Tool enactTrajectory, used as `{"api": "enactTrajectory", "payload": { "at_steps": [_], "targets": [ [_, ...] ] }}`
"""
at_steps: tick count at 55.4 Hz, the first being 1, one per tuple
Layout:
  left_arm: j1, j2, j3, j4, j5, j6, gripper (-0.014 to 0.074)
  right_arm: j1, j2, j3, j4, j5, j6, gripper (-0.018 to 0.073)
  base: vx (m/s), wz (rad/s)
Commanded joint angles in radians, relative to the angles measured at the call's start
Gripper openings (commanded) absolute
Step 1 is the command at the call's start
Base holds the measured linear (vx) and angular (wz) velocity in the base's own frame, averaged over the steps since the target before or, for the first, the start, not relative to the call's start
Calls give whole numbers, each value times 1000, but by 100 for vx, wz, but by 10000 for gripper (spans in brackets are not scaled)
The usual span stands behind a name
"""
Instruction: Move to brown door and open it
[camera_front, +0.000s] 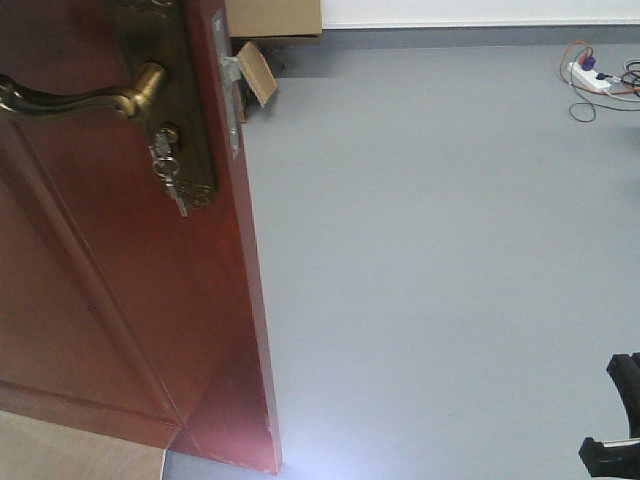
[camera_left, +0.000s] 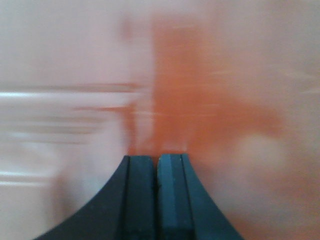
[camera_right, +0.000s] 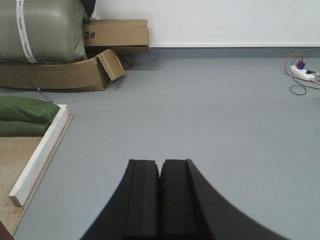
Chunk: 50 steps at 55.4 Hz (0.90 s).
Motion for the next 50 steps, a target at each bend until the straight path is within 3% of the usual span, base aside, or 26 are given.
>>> {"api": "enactTrajectory", "payload": {
  "at_steps": [1,50],
  "targets": [
    [-2,-11,-34,58,27,-2,-6,1,-6,3,-3,-80,-8,0,19,9],
    [-2,-11,-34,58,27,-2,-6,1,-6,3,-3,-77,-8,0,11,4]
  ]
}}
